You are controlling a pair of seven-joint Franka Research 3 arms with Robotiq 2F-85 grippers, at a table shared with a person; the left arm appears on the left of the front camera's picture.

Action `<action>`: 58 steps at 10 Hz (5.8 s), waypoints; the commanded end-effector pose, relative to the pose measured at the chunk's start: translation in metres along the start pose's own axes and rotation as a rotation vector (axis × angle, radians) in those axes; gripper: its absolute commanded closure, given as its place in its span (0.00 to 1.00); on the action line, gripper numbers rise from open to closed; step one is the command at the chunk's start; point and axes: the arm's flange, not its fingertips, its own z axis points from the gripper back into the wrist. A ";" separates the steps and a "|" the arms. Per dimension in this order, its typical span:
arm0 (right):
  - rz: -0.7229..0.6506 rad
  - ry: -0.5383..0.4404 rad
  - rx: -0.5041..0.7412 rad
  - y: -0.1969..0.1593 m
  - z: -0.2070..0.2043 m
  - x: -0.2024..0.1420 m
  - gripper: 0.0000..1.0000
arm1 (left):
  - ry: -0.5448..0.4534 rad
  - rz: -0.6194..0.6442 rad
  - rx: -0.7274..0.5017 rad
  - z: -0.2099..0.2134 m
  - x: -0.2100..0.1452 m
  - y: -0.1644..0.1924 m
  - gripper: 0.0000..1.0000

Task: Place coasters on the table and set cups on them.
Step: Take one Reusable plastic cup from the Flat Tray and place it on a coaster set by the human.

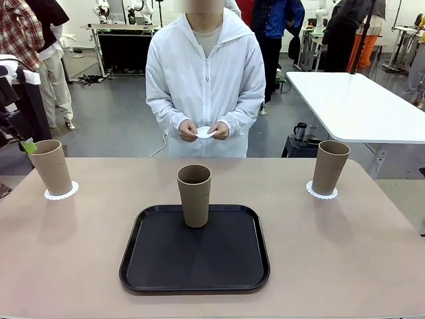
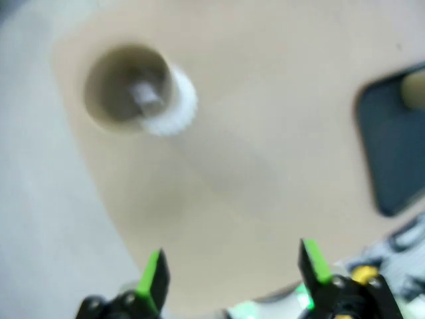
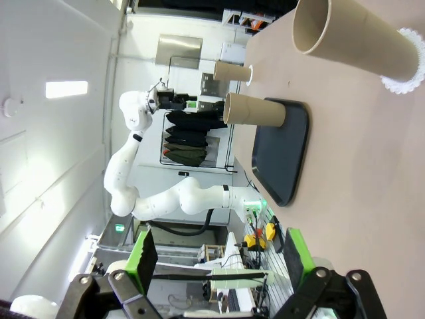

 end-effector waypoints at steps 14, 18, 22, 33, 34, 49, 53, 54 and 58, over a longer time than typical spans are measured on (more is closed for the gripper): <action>-0.004 0.000 -0.004 0.001 0.000 0.000 0.00 | -0.350 0.116 -1.317 -0.055 -0.141 0.214 0.00; -0.004 0.000 -0.004 0.001 0.000 0.000 0.00 | -0.280 0.097 -1.252 -0.057 -0.139 0.209 0.00; -0.004 0.000 -0.004 0.001 0.000 0.000 0.00 | -0.302 0.109 -1.284 -0.059 -0.138 0.213 0.00; -0.004 0.000 -0.004 0.001 0.000 0.000 0.00 | -0.302 0.109 -1.284 -0.059 -0.138 0.213 0.00; -0.004 0.000 -0.004 0.001 0.000 0.000 0.00 | -0.302 0.109 -1.284 -0.059 -0.138 0.213 0.00; -0.004 0.000 -0.004 0.001 0.000 0.000 0.00 | -0.302 0.109 -1.284 -0.059 -0.138 0.213 0.00; 0.000 -0.002 0.000 0.000 0.001 0.000 0.00 | -0.302 0.109 -1.284 -0.059 -0.138 0.213 0.00; 0.087 0.124 -0.026 0.021 -0.016 -0.003 0.00 | -0.302 0.109 -1.284 -0.059 -0.138 0.213 0.00; 0.316 0.434 -0.369 0.108 -0.132 -0.011 0.00 | -0.302 0.109 -1.284 -0.059 -0.138 0.213 0.00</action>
